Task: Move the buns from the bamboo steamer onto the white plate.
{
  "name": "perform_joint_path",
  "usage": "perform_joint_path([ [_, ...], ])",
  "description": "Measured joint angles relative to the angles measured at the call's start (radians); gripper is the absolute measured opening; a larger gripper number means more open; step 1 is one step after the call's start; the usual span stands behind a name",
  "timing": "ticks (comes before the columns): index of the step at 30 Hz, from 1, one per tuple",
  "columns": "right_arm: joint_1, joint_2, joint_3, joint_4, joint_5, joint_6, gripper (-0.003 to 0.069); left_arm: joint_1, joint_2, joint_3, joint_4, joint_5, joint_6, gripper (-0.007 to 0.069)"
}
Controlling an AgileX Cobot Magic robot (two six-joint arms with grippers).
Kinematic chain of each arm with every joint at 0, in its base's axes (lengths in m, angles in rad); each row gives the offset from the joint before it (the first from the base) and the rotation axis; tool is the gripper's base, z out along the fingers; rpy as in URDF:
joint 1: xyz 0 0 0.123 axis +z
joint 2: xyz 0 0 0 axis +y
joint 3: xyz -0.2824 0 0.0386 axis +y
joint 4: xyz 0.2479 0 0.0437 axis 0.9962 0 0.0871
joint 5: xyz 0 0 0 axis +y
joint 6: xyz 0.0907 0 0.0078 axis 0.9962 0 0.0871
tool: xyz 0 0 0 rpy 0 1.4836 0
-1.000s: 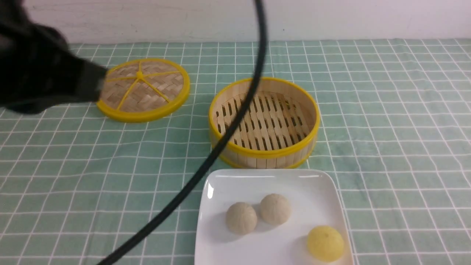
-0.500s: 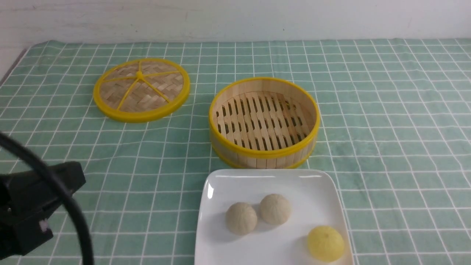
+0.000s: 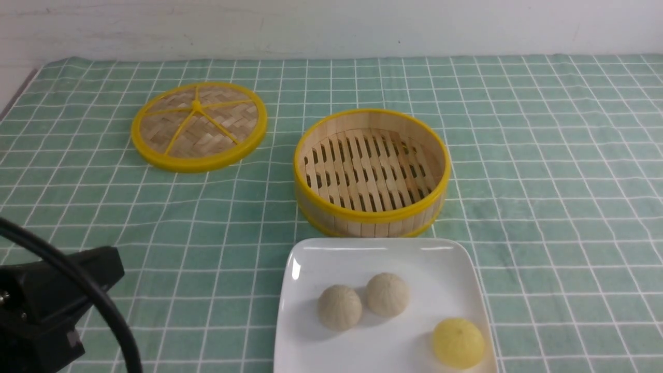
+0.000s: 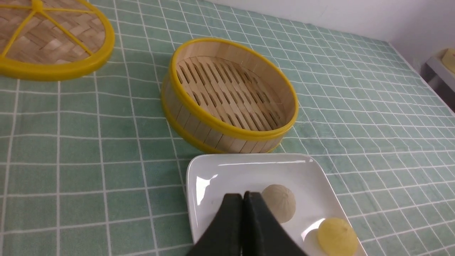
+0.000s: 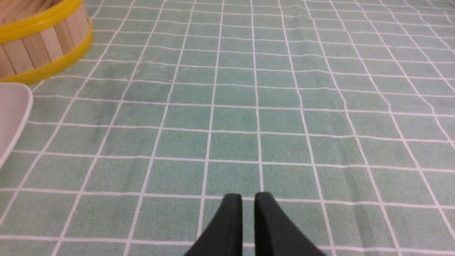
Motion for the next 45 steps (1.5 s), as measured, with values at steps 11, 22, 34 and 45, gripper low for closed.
perform_joint_path([
  [11, -0.001, 0.000, 0.000, 0.000, 0.000, 0.000, 0.0095, 0.077, -0.008, 0.058, -0.096, -0.176, 0.150, 0.0022],
  [22, -0.001, 0.000, 0.000, 0.000, 0.000, 0.000, 0.0100, 0.506, -0.162, 0.419, -0.255, -0.401, 0.402, 0.0031],
  [34, -0.001, 0.000, 0.000, 0.000, 0.000, 0.000, 0.0110, 0.690, -0.451, 0.606, -0.154, -0.311, 0.402, 0.0040],
  [45, -0.001, 0.000, 0.000, 0.000, -0.001, 0.000, 0.0123, 0.676, -0.467, 0.605, -0.128, -0.179, 0.405, 0.0052],
])
